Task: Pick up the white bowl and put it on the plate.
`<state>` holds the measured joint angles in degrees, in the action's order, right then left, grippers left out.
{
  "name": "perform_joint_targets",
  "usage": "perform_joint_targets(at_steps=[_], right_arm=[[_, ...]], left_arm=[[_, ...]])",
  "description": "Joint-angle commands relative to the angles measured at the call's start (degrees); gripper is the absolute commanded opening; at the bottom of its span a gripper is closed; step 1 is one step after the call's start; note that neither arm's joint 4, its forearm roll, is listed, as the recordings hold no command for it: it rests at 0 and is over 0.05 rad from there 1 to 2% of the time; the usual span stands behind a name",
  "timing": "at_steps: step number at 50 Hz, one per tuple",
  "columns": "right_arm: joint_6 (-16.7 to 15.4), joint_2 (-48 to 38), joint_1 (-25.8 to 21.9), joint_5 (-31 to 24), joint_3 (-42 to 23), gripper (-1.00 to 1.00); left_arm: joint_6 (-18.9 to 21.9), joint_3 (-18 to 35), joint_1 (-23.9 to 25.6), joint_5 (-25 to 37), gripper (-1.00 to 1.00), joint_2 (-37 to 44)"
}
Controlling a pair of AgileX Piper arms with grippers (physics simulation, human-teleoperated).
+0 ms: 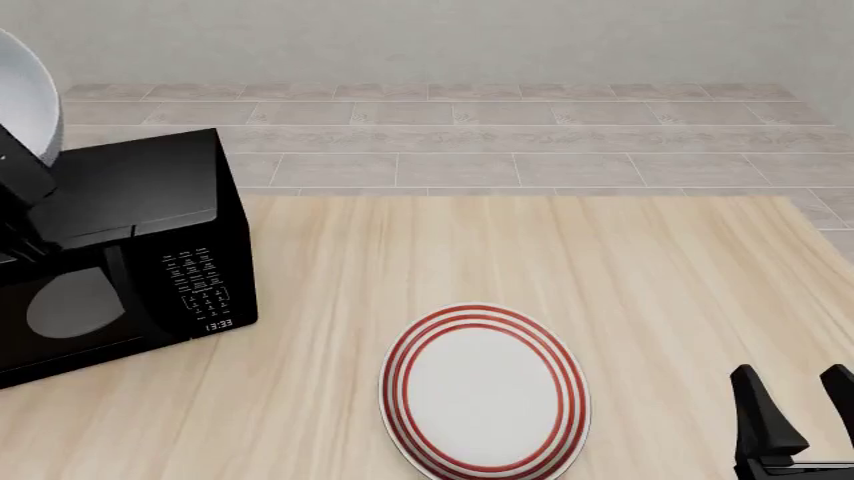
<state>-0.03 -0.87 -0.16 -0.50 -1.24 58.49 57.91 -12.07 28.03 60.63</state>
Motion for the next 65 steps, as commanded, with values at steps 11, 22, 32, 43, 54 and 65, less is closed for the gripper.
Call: perform_joint_targets(at_steps=[11,22,32,43,54,65], right_arm=[[-0.01,0.00,0.00,0.00,0.00,1.00],[0.01,0.00,0.00,0.00,0.00,1.00],[0.00,0.00,-0.01,0.00,0.00,1.00],[-0.01,0.00,0.00,0.00,0.00,1.00],[0.00,-0.02,0.00,0.01,0.00,1.00],[0.01,0.00,0.00,0.00,0.00,1.00]], left_arm=[[-11.24,7.91,14.83,14.03,-1.00,-5.37],[-13.25,9.55,20.17,15.37,-1.00,-4.70],[-17.00,11.40,26.42,15.76,-1.00,-2.95],[-20.46,12.73,32.79,14.88,-1.00,-0.42],[-22.29,13.20,36.66,13.15,-1.00,2.09],[-23.68,11.89,39.45,10.49,-1.00,4.38]])
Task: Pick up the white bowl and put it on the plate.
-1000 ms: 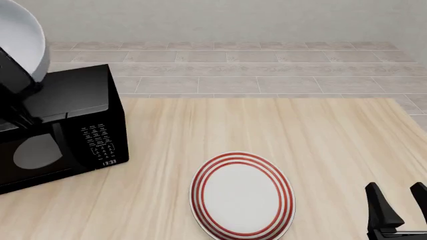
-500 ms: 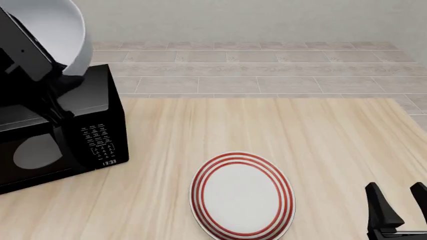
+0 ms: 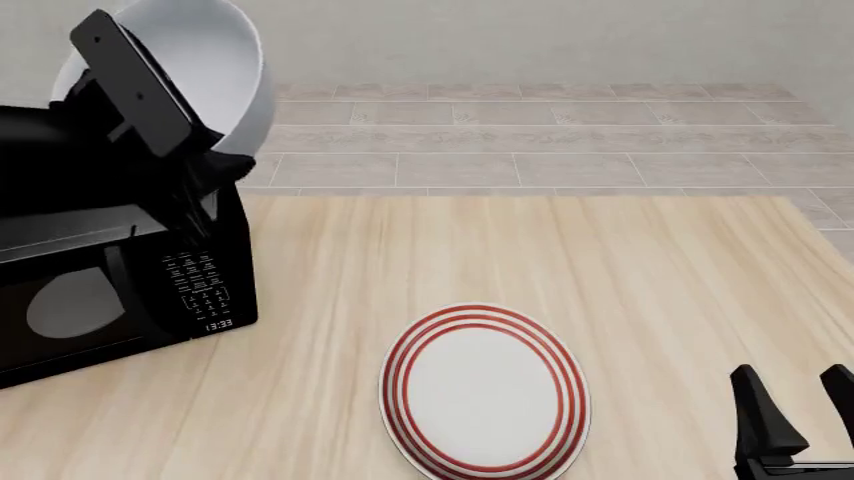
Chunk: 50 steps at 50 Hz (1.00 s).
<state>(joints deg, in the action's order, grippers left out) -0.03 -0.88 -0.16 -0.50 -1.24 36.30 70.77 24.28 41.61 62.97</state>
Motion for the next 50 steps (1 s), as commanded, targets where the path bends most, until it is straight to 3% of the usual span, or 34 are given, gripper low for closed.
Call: perform_joint_targets(at_steps=[1,10,13,16,19,32,36,42,44,47,50], right_arm=[[0.00,-0.01,0.00,0.00,0.00,1.00],[0.00,0.00,0.00,0.00,0.00,1.00],[0.00,0.00,0.00,0.00,0.00,1.00],[-0.01,0.01,0.00,0.00,0.00,1.00],[0.01,0.00,0.01,0.00,0.00,1.00],[0.00,-0.01,-0.01,0.00,0.00,1.00],[0.01,-0.01,-0.01,0.00,0.00,1.00],[-0.01,0.01,0.00,0.00,0.00,1.00],[0.01,0.02,0.01,-0.01,0.00,1.00],[0.01,-0.01,-0.01,0.00,0.00,1.00],[0.00,0.00,0.01,0.00,0.00,1.00]], left_arm=[[-1.48,-0.82,3.31,-3.17,-1.00,2.34],[-3.01,1.23,5.83,-2.78,-1.00,4.69],[-3.25,-1.47,6.36,-5.91,-1.00,5.40],[-3.73,0.36,6.97,-4.83,-1.00,6.32],[-4.56,-2.77,8.21,-8.24,-1.00,7.06],[-7.30,-1.52,10.81,-8.37,-1.00,9.05],[-7.29,-4.40,11.16,-11.13,-1.00,9.80],[-8.41,-3.34,12.47,-10.46,-1.00,9.61],[-8.48,-6.53,13.47,-12.62,-1.00,9.06],[-9.69,-4.80,14.89,-10.64,-1.00,8.51],[-9.56,-7.78,15.14,-13.11,-1.00,8.81]])
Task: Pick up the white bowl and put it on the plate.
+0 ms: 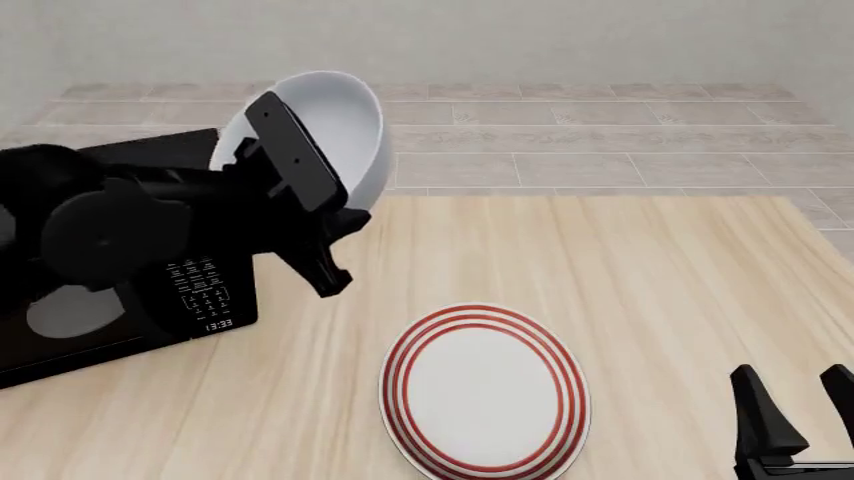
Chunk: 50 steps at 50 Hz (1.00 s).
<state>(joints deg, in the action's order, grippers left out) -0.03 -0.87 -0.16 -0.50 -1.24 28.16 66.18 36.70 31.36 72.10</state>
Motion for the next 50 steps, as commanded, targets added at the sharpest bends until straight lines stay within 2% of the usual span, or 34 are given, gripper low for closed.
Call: perform_joint_targets(at_steps=[1,3,5,7,11,13,19,25,29,35,44,46,47,50], right_arm=[[-0.01,-0.01,0.01,0.00,0.00,1.00],[-0.01,0.00,-0.01,0.00,0.00,1.00],[0.01,0.00,0.01,0.00,0.00,1.00],[0.00,0.01,0.01,-0.01,0.00,1.00],[0.00,0.02,0.01,-0.01,0.00,1.00],[0.00,0.00,-0.01,0.00,0.00,1.00],[0.01,-0.02,0.00,0.01,0.00,1.00],[0.01,-0.02,-0.02,0.01,0.00,1.00],[0.02,-0.05,-0.05,0.03,0.00,1.00],[0.04,-0.08,-0.10,0.05,0.01,1.00],[0.07,-0.14,-0.16,0.08,0.02,1.00],[0.08,-0.15,-0.17,0.09,0.02,1.00],[0.08,-0.16,-0.18,0.10,0.02,1.00],[0.09,-0.18,-0.21,0.11,0.02,1.00]], left_arm=[[-1.79,-3.55,3.45,-2.68,-1.00,-0.46],[-2.19,-2.35,4.08,-1.04,-1.00,-0.53],[-2.41,-3.91,4.21,-2.79,-1.00,-0.30],[-3.50,-2.10,5.54,-0.29,-1.00,-0.49],[-2.41,-5.21,5.03,-3.54,-1.00,-0.34],[-3.89,-5.13,6.38,-2.96,-1.00,-1.17],[-4.80,-5.87,7.36,-3.27,-1.00,-1.10],[-4.85,-5.96,7.62,-4.57,-1.00,-0.31],[-4.70,-4.65,8.69,-2.56,-1.00,0.02],[-4.91,-7.38,9.93,-5.37,-1.00,0.93],[-5.40,-7.83,10.93,-6.22,-1.00,2.15],[-4.42,-6.60,10.32,-4.86,-1.00,2.56],[-3.73,-8.08,10.18,-6.50,-1.00,3.37],[-4.67,-7.67,11.20,-6.41,-1.00,3.52]])
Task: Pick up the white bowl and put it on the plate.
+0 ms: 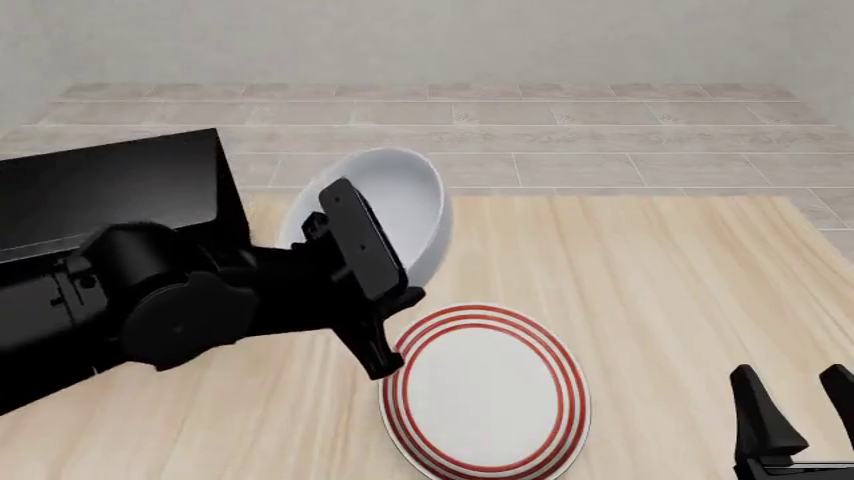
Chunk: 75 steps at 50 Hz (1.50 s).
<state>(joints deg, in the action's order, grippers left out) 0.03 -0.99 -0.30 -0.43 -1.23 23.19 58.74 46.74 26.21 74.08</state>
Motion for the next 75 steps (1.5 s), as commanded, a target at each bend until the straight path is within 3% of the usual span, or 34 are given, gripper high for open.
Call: perform_joint_targets(at_steps=[1,10,21,22,36,46,75], right_arm=[[0.04,-0.07,-0.08,0.04,0.01,1.00],[-0.06,0.12,0.13,-0.07,-0.01,1.00],[-0.06,0.12,0.13,-0.07,-0.01,1.00],[-0.06,0.12,0.13,-0.07,-0.01,1.00],[-0.06,0.12,0.13,-0.07,-0.01,1.00],[-0.06,0.12,0.13,-0.07,-0.01,1.00],[-0.06,0.12,0.13,-0.07,-0.01,1.00]], left_arm=[[0.30,0.23,1.33,-0.62,-1.00,1.46],[-0.11,2.90,3.31,1.07,-1.00,2.60],[-0.41,1.86,5.06,-1.18,-1.00,4.24],[-0.59,3.58,5.54,0.79,-1.00,4.06],[-0.84,0.37,7.05,-2.53,-1.00,6.03],[-2.07,1.84,9.16,-0.78,-1.00,6.09],[-3.20,-0.12,13.16,-3.59,-1.00,8.41]])
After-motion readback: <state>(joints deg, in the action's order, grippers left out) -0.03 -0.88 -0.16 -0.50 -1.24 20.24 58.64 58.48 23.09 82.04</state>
